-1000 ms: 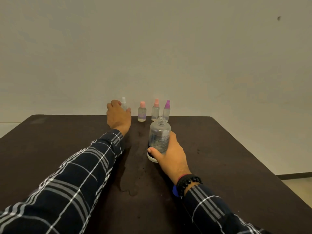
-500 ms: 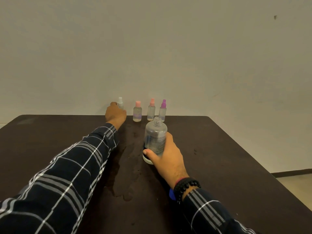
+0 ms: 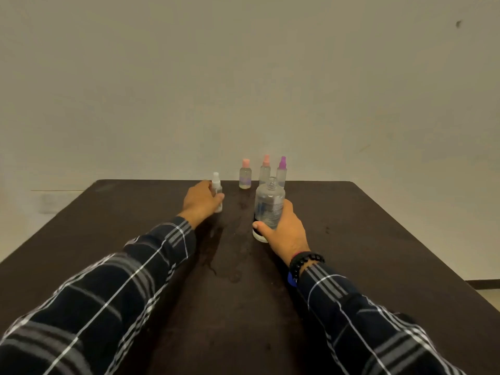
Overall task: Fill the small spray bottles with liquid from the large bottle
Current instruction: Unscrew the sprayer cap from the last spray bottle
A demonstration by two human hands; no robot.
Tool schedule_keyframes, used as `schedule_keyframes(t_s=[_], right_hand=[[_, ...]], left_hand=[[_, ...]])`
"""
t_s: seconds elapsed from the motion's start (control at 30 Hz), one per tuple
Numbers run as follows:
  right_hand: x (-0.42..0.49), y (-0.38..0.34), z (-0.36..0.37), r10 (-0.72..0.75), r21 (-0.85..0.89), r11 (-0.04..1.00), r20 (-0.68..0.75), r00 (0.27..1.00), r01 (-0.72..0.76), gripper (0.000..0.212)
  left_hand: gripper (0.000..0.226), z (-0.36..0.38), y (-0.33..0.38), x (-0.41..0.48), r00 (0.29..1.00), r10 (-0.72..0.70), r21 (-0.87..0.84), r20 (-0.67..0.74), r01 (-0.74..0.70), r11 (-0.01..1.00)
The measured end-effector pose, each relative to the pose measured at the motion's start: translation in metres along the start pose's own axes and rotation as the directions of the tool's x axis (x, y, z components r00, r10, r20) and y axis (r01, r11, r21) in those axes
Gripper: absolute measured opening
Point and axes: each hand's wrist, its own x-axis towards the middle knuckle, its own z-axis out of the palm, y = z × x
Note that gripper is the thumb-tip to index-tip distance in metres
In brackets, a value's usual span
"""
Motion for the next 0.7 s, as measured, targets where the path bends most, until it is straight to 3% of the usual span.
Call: schedule_keyframes(t_s=[0.1, 0.2, 0.27, 0.37, 0.4, 0.47, 0.57, 0.7], right_hand=[[-0.001, -0.004, -0.005, 0.031, 0.003, 1.000, 0.047, 0.998, -0.031, 0.074], [-0.004, -0.010, -0.014, 0.104, 0.058, 0.992, 0.105, 0.989, -0.110, 0.113], [-0.016, -0.015, -0.015, 0.088, 0.110, 0.990, 0.008, 0.996, -0.089, 0.122], [-0.047, -0.025, -0.005, -0.027, 0.061, 0.997, -0.361, 0.932, 0.052, 0.069], [-0.054, -0.028, 0.000, -0.085, 0.027, 0.994, -0.421, 0.903, 0.106, 0.050], [-0.059, -0.035, 0.008, -0.137, 0.050, 0.986, -0.298, 0.945, 0.159, 0.027], [-0.055, -0.042, 0.022, -0.123, 0.204, 0.973, 0.050, 0.991, 0.110, 0.032], [-0.050, -0.052, 0.043, -0.107, 0.285, 0.955, 0.066, 0.992, 0.084, 0.029]], left_hand=[[0.041, -0.021, -0.006, -0.052, 0.999, 0.029, -0.006, 0.028, -0.029, 1.000], [0.042, -0.038, -0.009, -0.094, 0.997, 0.024, 0.004, 0.072, -0.024, 1.000], [0.040, -0.046, -0.009, -0.111, 0.996, 0.018, 0.013, 0.087, -0.019, 1.000], [0.044, -0.052, -0.007, -0.131, 0.997, 0.033, -0.015, 0.073, -0.032, 0.999], [0.045, -0.050, -0.006, -0.135, 0.997, 0.033, -0.039, 0.068, -0.030, 0.999], [0.044, -0.046, -0.005, -0.143, 0.997, 0.027, -0.087, 0.066, -0.022, 0.996], [0.041, -0.041, -0.003, -0.147, 0.998, 0.033, -0.083, 0.051, -0.029, 0.996], [0.033, -0.039, 0.002, -0.153, 0.994, 0.075, -0.086, 0.083, -0.067, 0.994]])
